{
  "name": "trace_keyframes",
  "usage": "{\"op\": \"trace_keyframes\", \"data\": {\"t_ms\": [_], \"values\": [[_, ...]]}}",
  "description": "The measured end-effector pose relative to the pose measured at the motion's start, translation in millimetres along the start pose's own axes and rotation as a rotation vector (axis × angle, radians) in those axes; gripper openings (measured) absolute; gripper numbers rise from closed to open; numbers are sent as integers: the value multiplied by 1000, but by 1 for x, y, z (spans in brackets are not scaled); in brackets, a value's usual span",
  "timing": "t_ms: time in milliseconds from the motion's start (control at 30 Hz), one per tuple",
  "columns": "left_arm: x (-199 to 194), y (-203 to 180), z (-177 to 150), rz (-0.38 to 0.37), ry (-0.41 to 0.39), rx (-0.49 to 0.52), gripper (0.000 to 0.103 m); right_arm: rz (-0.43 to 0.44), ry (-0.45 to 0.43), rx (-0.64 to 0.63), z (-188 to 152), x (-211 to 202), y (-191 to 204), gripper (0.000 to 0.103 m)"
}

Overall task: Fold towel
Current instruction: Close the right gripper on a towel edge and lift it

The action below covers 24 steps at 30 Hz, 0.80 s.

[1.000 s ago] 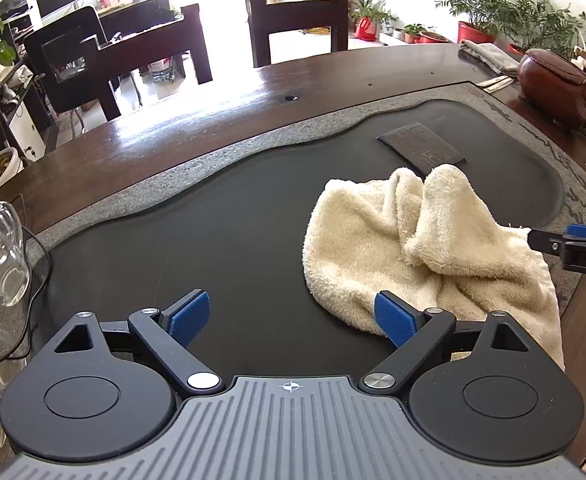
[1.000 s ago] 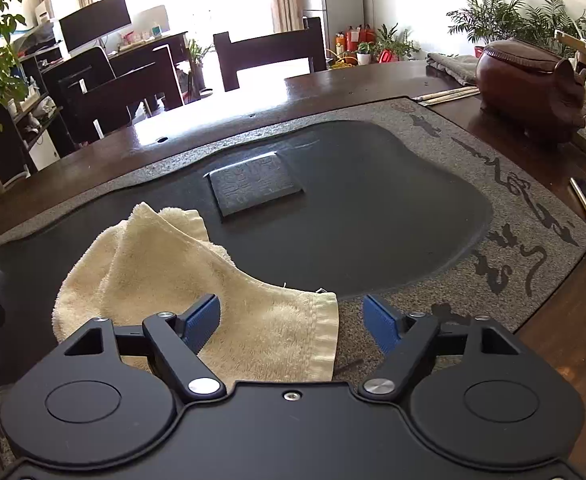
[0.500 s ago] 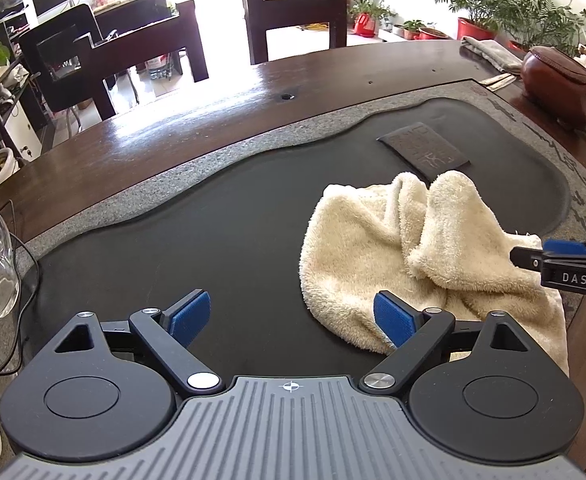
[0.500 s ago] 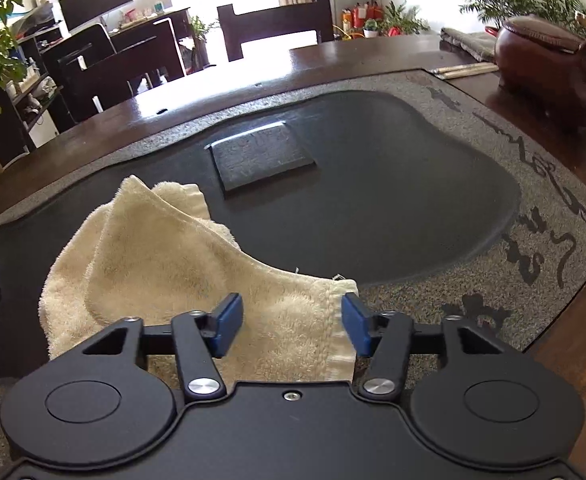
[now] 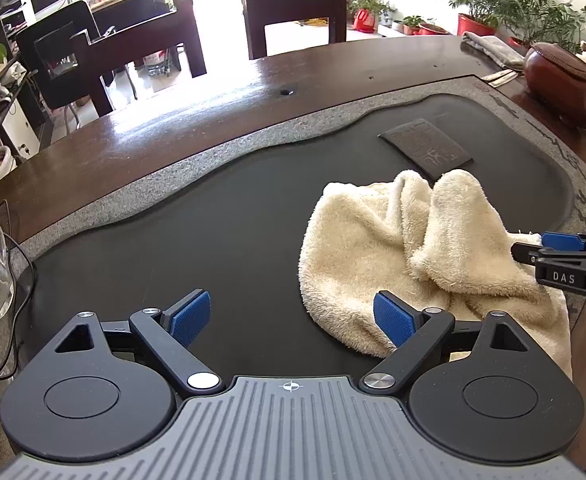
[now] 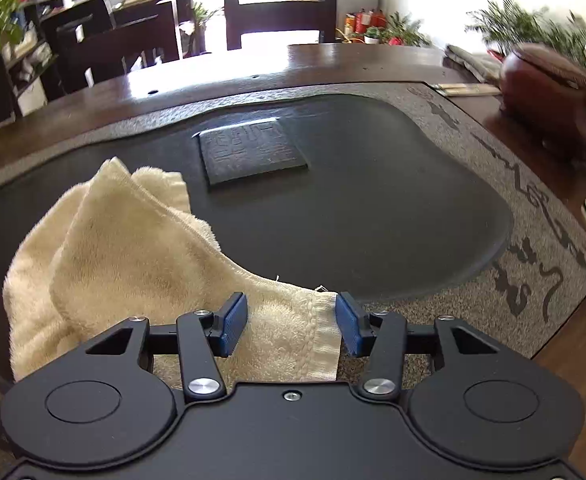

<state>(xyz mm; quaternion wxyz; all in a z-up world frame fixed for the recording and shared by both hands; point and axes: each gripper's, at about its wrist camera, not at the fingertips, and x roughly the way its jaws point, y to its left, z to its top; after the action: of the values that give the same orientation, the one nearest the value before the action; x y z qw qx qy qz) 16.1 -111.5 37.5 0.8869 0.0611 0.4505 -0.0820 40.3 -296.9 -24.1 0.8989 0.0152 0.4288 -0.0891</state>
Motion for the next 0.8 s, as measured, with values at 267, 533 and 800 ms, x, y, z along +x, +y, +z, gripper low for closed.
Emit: {"op": "trace_keyframes", "data": {"t_ms": [267, 533, 800], "values": [[-1, 4, -2, 1, 4, -13, 90, 48, -9, -24, -12, 6, -43, 8], [-10, 14, -1, 13, -11, -28, 90, 180, -119, 5, -40, -44, -146, 7], [-31, 24, 3, 11, -47, -48, 90, 365, -167, -68, -50, -102, -115, 7]]}}
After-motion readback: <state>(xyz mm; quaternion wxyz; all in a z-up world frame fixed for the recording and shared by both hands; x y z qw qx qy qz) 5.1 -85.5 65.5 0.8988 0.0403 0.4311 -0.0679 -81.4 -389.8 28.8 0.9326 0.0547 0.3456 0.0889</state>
